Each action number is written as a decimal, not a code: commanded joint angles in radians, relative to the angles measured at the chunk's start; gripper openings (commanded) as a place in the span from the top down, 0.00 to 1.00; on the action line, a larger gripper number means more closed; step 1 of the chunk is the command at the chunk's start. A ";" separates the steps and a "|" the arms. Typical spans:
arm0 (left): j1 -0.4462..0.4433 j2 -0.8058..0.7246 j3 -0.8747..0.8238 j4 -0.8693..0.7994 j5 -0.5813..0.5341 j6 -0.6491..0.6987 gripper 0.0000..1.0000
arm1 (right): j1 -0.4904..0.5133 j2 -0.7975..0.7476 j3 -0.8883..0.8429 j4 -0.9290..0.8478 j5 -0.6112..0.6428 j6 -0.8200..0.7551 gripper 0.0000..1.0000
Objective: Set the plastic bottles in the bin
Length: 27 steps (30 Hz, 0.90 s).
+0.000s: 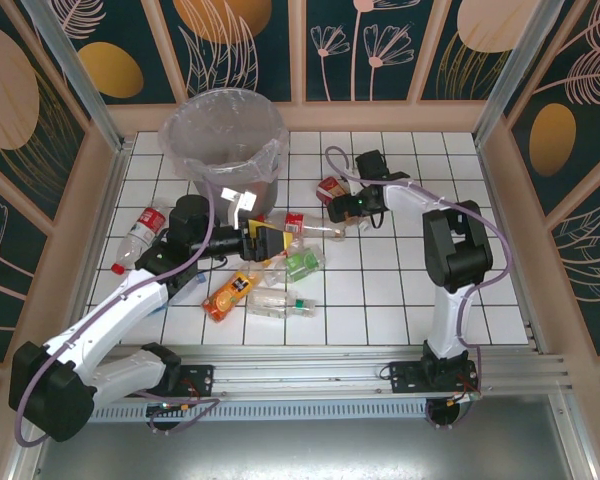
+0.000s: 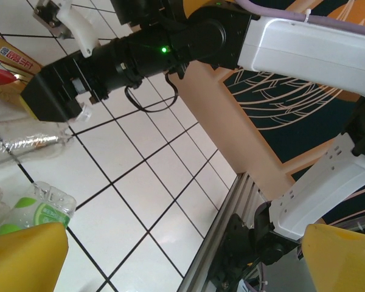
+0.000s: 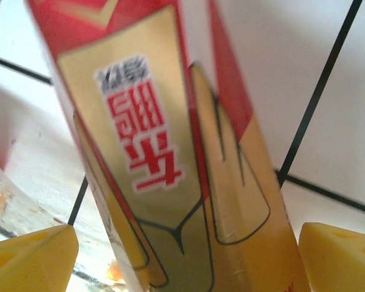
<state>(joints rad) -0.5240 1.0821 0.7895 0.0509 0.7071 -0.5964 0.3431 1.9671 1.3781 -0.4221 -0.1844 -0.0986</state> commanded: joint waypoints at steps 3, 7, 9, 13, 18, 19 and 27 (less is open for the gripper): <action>-0.009 0.006 -0.015 0.040 -0.002 -0.008 0.02 | 0.014 -0.055 -0.035 0.029 0.052 -0.015 0.07; -0.014 0.009 -0.012 0.041 -0.003 -0.006 0.02 | 0.025 -0.047 -0.027 0.041 0.102 -0.009 0.14; -0.016 0.009 -0.011 0.040 -0.005 -0.008 0.02 | 0.029 -0.037 -0.015 0.039 0.108 -0.011 0.16; -0.022 0.006 -0.012 0.042 -0.009 -0.009 0.02 | 0.042 -0.014 0.012 0.016 0.124 -0.025 0.18; -0.028 0.007 -0.015 0.048 -0.014 -0.013 0.02 | 0.051 0.004 0.020 0.000 0.144 -0.032 0.19; -0.030 0.010 -0.014 0.048 -0.014 -0.013 0.01 | 0.050 0.005 0.019 0.000 0.147 -0.032 0.19; -0.041 0.019 -0.010 0.056 -0.021 -0.016 0.02 | 0.050 0.042 0.047 -0.012 0.146 -0.026 0.22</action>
<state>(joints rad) -0.5575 1.0962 0.7849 0.0681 0.6941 -0.6010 0.3882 1.9831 1.3945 -0.4019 -0.0490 -0.1184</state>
